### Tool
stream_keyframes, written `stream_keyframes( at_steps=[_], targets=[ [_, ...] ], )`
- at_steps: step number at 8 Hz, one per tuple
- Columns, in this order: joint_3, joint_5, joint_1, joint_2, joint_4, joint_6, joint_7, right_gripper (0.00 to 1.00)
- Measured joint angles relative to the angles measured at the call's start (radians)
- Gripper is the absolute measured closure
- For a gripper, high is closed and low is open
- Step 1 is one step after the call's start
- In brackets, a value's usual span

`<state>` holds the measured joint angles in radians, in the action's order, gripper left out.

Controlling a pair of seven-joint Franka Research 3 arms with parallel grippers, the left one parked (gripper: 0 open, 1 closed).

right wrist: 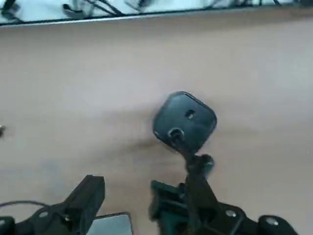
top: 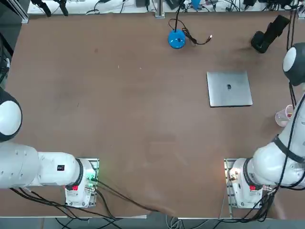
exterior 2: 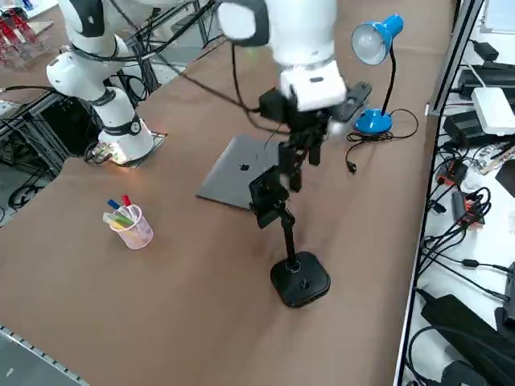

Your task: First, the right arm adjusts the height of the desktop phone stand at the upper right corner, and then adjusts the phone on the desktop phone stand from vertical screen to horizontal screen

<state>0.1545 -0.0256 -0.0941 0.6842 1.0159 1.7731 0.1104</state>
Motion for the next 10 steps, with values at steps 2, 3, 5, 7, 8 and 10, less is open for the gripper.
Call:
stream_keyframes(
  at_steps=[2,3,5,7,8,10],
  targets=[
    [-0.002,-0.044,0.085,0.003,-0.001,-0.024,0.01,0.0],
    [-0.003,-0.07,0.118,0.01,0.001,-0.039,0.044,0.0],
    [-0.005,-0.202,0.173,0.04,0.019,-0.064,0.17,0.0],
    [-0.006,-0.322,0.215,0.098,0.05,-0.066,0.284,0.0],
    [-0.006,-0.406,0.226,0.137,0.055,-0.065,0.326,0.0],
    [-0.006,-0.596,0.252,0.211,0.057,-0.068,0.403,0.0]
  ],
)
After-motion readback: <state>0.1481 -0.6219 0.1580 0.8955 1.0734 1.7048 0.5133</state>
